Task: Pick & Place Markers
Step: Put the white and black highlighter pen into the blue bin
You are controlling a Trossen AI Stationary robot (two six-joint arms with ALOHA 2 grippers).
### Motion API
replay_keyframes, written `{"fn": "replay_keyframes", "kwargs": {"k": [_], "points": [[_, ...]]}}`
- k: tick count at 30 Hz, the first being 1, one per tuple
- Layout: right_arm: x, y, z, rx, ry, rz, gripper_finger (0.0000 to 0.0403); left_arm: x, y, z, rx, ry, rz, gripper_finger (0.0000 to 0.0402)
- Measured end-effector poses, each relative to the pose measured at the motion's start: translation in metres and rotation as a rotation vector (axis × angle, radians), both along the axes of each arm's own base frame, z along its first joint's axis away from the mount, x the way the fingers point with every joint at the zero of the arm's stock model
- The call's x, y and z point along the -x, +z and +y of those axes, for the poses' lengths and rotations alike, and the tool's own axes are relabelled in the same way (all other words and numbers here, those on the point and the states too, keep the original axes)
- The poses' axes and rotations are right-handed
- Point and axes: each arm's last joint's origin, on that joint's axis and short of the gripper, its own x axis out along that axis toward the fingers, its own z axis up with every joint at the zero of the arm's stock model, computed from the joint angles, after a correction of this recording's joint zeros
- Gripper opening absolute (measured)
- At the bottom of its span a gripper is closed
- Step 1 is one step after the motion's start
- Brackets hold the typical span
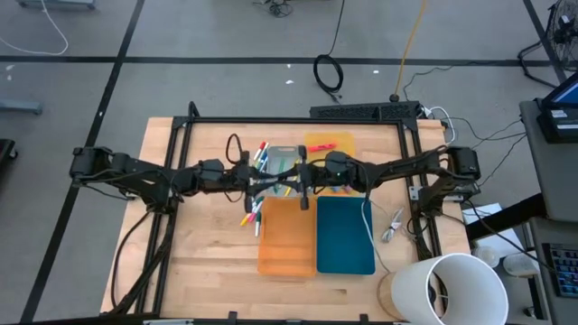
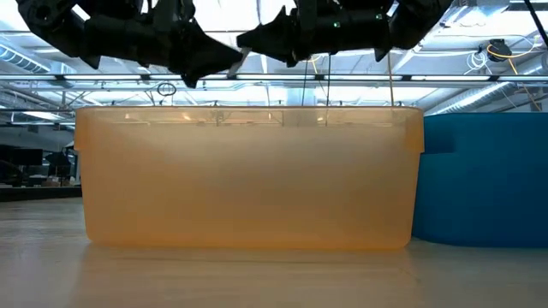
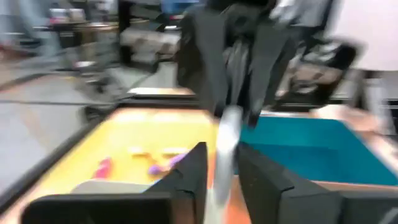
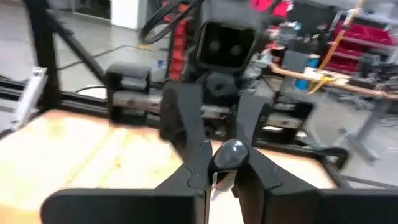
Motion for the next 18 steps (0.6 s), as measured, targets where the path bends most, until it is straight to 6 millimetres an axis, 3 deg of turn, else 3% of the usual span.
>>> {"fn": "replay_keyframes", "kwargs": {"k": [10,18], "points": [[0.031,0.029,0.003,0.036,-0.046,0.127,0.0035,0.013,0.003,-0.001,-0.052,0.141,0.093,0.0232],[0.073,0.041,0.03,-0.062,0.02,0.364,0.0035,0.03,0.006,0.001,0.024,0.236,0.175,0.0263]]}}
